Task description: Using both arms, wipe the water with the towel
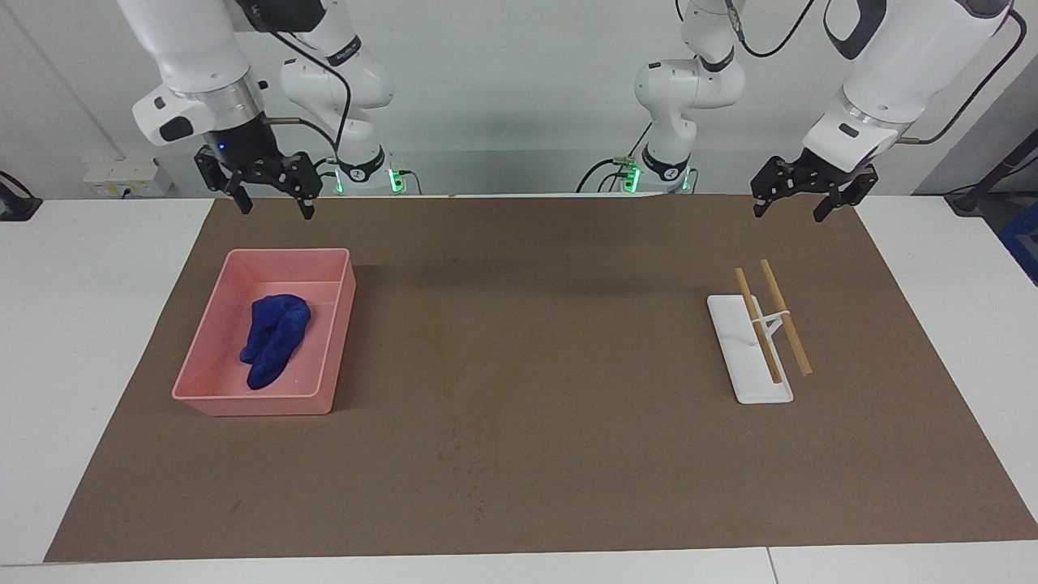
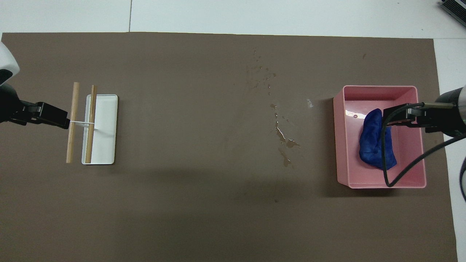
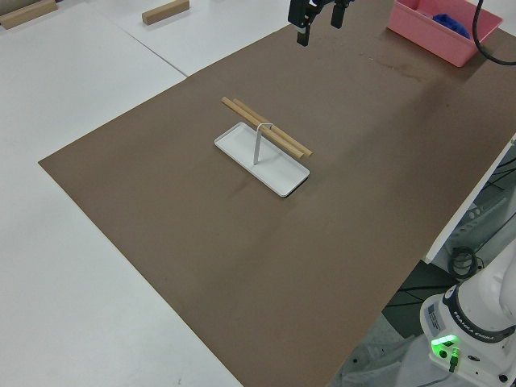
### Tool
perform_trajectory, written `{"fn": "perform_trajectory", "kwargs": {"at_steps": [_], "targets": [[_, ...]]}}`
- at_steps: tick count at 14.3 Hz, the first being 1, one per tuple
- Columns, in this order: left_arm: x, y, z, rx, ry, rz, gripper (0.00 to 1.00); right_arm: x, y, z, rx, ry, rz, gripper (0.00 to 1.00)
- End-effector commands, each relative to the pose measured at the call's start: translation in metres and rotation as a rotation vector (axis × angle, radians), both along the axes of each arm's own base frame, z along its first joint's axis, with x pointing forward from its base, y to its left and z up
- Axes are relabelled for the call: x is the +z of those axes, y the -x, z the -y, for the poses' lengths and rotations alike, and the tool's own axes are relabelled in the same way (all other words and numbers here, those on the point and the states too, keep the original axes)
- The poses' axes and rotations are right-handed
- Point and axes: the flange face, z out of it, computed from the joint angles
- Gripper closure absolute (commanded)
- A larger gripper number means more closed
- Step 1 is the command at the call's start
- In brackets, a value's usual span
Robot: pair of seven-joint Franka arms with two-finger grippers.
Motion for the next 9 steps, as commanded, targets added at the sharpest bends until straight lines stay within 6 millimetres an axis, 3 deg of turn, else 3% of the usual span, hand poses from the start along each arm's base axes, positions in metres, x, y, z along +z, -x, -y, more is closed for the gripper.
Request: {"fn": "perform_trajectory", "kwargs": {"at_steps": [1, 3, 5, 9], "targets": [[0.002, 0.01, -0.003, -0.015, -0.019, -0.002, 0.0, 0.012, -0.014, 0.014, -0.027, 0.018, -0.037, 0.0], [0.002, 0.01, -0.003, -0.015, -0.019, -0.002, 0.0, 0.016, -0.013, 0.024, -0.046, 0.009, -0.061, 0.0], [0.002, 0.01, -0.003, -0.015, -0.019, -0.002, 0.0, 0.0, -0.003, 0.042, -0.074, 0.008, -0.09, 0.0], [0.002, 0.01, -0.003, -0.013, -0.019, -0.002, 0.0, -0.016, -0.016, 0.041, -0.08, 0.004, -0.051, 0.0]]}}
